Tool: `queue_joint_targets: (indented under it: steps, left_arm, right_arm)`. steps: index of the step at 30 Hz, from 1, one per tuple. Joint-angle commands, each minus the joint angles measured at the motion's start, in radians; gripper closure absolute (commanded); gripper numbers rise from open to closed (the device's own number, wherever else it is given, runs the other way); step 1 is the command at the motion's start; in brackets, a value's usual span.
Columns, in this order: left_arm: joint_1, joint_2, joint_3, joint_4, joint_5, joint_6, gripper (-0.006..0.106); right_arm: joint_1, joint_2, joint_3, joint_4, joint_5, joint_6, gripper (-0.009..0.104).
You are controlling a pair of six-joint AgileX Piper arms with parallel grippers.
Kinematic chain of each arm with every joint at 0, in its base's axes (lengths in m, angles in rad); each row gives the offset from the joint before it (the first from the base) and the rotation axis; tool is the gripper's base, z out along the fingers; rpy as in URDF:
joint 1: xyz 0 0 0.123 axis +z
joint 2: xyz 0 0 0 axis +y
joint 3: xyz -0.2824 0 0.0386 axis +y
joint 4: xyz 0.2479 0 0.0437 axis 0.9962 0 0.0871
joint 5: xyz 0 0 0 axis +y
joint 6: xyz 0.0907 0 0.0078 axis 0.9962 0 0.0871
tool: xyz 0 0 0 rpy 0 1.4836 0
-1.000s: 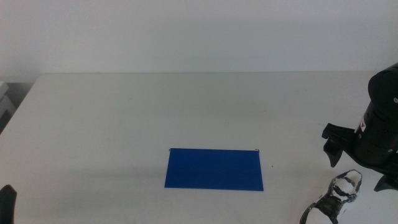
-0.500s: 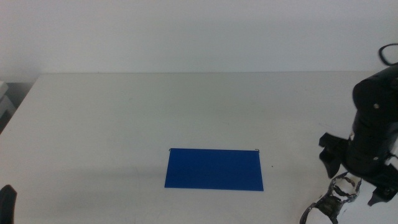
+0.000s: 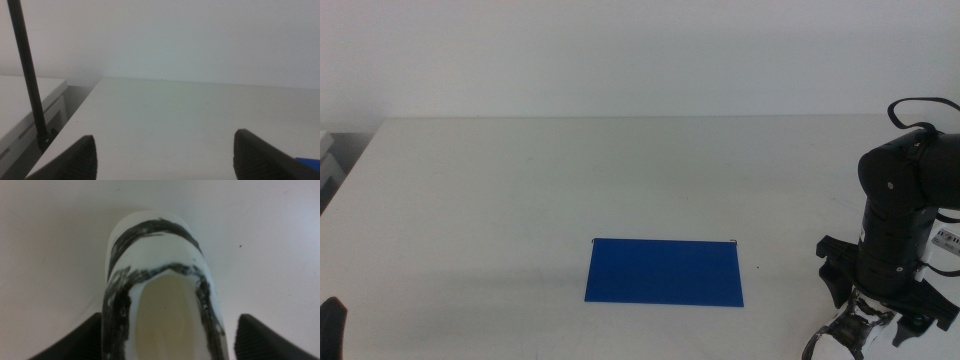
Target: Use one arm to grab the shoe from the table and place it on the mat.
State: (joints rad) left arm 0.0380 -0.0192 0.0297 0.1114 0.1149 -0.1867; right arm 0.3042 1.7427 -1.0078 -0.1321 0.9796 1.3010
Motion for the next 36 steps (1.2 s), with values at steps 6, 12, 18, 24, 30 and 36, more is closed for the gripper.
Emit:
queue_joint_targets:
  steps: [6, 12, 18, 24, 30, 36]
  left_arm:
    - [-0.004, -0.007, 0.005, -0.004, -0.082, -0.003, 0.007]
    - [-0.004, -0.007, 0.005, -0.004, -0.082, -0.003, 0.007]
    - [-0.004, -0.007, 0.005, -0.004, -0.082, -0.003, 0.007]
    - [-0.004, -0.007, 0.005, -0.004, -0.082, -0.003, 0.007]
    - [-0.004, -0.007, 0.005, -0.004, -0.082, -0.003, 0.007]
    - [-0.004, -0.007, 0.005, -0.004, -0.082, -0.003, 0.007]
  right_arm:
    - [0.000, -0.039, -0.029, -0.005, 0.014, -0.025, 0.068]
    - [0.000, -0.039, -0.029, 0.027, 0.033, -0.025, 0.094]
    - [0.002, -0.064, -0.032, 0.072, 0.042, -0.025, 0.099]
    - [0.023, -0.105, -0.087, 0.083, 0.115, 0.041, 0.099]
    - [0.085, -0.102, -0.236, 0.037, 0.202, 0.078, 0.099]
    - [0.151, -0.048, -0.394, 0.046, 0.270, 0.125, 0.099]
